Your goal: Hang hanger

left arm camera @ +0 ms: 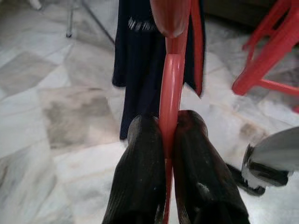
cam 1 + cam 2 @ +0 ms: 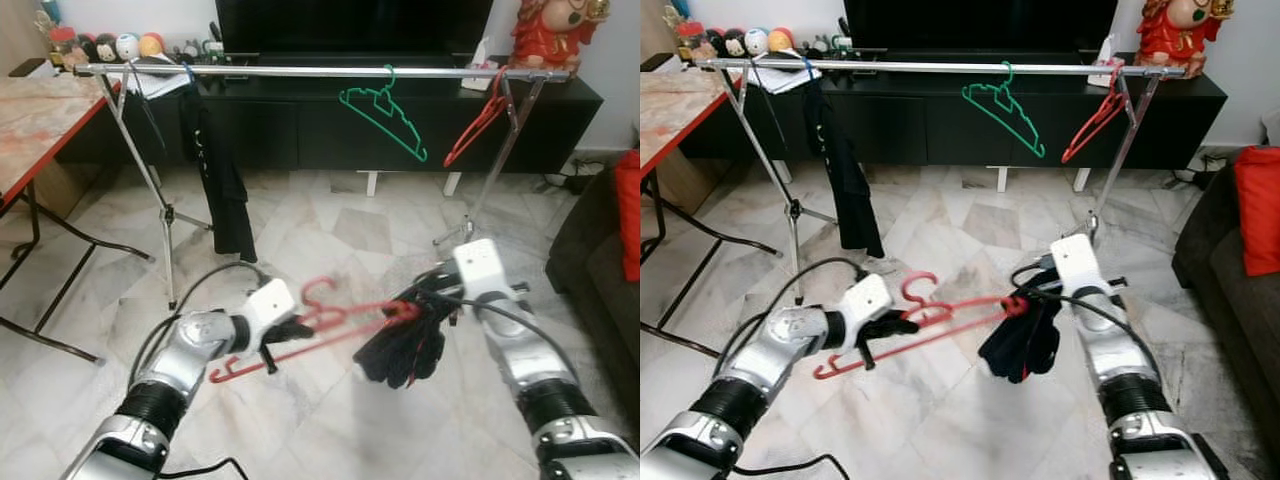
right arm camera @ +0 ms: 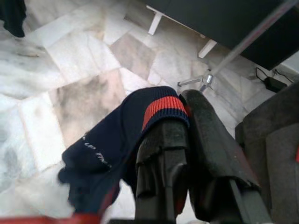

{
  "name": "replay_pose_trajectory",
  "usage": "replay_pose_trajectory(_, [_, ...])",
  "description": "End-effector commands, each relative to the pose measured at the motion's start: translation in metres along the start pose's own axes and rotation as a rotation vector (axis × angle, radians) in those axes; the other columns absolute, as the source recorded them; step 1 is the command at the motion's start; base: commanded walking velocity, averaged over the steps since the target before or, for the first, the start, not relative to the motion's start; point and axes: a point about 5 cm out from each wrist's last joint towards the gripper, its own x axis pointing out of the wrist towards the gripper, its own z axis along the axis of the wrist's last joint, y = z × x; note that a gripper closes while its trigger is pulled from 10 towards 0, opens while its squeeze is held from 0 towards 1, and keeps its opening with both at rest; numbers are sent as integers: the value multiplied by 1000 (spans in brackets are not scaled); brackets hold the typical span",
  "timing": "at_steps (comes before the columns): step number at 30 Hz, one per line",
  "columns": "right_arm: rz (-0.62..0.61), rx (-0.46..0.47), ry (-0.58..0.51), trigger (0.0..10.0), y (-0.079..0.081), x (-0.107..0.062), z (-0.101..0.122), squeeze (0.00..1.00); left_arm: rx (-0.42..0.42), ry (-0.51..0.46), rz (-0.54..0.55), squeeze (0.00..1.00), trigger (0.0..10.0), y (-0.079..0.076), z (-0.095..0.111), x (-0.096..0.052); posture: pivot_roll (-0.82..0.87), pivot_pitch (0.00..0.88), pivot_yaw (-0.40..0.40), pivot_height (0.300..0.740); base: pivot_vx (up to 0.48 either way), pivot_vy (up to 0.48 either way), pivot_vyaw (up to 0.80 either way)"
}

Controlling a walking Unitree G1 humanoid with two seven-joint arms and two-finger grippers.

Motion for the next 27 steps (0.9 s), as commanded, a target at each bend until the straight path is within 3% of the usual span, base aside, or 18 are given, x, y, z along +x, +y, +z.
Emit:
replay_pose_trajectory(1, [-15,-18,-65,10000,-4,1,23,0,29,2,-24,0,10000,-2,8,4,-142,31,24,740,0,0,0])
replay_pose_trajectory(11, [35,-16,-55,10000,14,-2,30,0,50,22,-115,0,10000,-22,15,11,-139,33,28,740,0,0,0])
replay_pose_trajectory(15, [28,-14,-52,10000,14,-2,32,0,71,15,-106,0,10000,-24,20,12,-139,33,28,740,0,0,0])
replay_pose_trajectory(27, [8,-11,-50,10000,7,-4,34,0,113,103,92,0,10000,-2,16,9,-134,31,29,740,0,0,0])
